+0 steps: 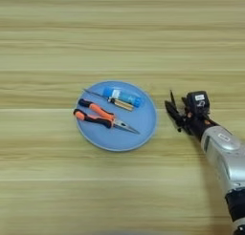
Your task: Move the objects on the table
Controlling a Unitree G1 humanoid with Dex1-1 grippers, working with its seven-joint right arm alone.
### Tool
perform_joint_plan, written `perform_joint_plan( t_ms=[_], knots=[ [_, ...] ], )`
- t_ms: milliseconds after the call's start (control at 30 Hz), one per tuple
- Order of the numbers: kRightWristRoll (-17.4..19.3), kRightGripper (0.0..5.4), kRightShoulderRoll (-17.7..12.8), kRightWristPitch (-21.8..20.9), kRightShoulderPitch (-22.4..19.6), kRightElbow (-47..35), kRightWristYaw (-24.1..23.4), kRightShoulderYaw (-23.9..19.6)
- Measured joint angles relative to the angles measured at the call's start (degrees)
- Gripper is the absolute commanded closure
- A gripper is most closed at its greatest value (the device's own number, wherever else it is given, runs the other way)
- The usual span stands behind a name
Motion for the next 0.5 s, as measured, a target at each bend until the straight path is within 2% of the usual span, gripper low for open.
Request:
perform_joint_plan(
  t_ms=[500],
  knots=[
    [0.3, 4.91, -1.3, 3.3, -0.8, -0.5, 2.6, 1.7]
  ],
)
